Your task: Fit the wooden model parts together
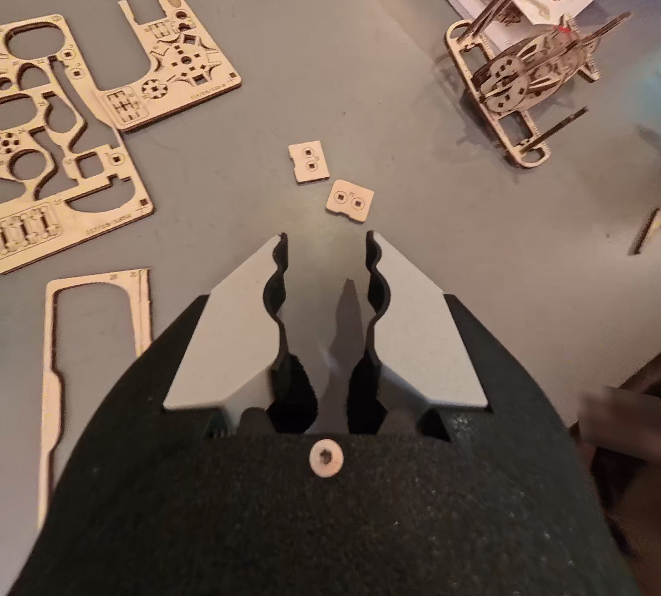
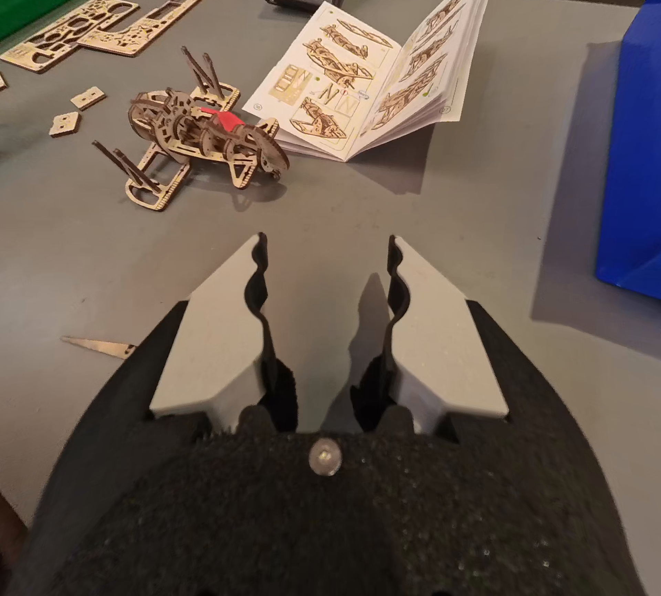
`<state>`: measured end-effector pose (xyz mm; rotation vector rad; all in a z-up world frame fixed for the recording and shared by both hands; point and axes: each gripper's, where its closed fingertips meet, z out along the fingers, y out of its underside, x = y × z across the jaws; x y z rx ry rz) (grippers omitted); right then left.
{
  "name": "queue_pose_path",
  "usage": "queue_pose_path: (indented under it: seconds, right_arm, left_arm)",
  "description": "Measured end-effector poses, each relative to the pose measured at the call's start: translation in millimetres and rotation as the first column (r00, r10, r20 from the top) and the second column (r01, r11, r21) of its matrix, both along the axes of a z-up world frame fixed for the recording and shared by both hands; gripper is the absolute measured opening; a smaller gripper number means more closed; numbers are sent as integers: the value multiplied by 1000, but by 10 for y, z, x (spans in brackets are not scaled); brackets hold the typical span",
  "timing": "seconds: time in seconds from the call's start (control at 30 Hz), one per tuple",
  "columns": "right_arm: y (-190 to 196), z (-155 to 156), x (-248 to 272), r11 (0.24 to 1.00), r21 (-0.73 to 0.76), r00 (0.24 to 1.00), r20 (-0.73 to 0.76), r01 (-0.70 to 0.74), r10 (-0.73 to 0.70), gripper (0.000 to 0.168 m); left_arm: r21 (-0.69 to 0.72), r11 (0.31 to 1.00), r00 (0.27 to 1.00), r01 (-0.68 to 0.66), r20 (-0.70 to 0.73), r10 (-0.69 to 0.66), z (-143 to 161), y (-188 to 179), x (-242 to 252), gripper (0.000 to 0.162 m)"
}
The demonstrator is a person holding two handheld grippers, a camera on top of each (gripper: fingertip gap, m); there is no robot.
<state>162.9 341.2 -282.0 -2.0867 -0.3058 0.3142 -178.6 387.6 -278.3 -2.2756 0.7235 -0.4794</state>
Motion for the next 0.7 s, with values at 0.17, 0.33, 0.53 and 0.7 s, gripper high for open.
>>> queue_pose_path:
  seconds: [0.17,0.33,0.53,0.7]
  right_arm:
    - [-5,-38,-23,999,-29,1000,-9,-18,18,66]
    - [-2,-51,-24,998,-49,999,-42,-26,24,64]
    - [3,-13,-15,998,-48,993,-114,-34,29,62]
    - [7,-4,-23,998,-50,990,-140,-42,34,62]
  left_arm:
    - [3,999,998,51,33,-51,28,-64,239,44]
    - [47,996,997,70,13,-71,21,-14,314,44]
    - [87,995,996,53,65,-59,94,75,336,43]
    - [100,994,999,39,27,-42,19,150,285,43]
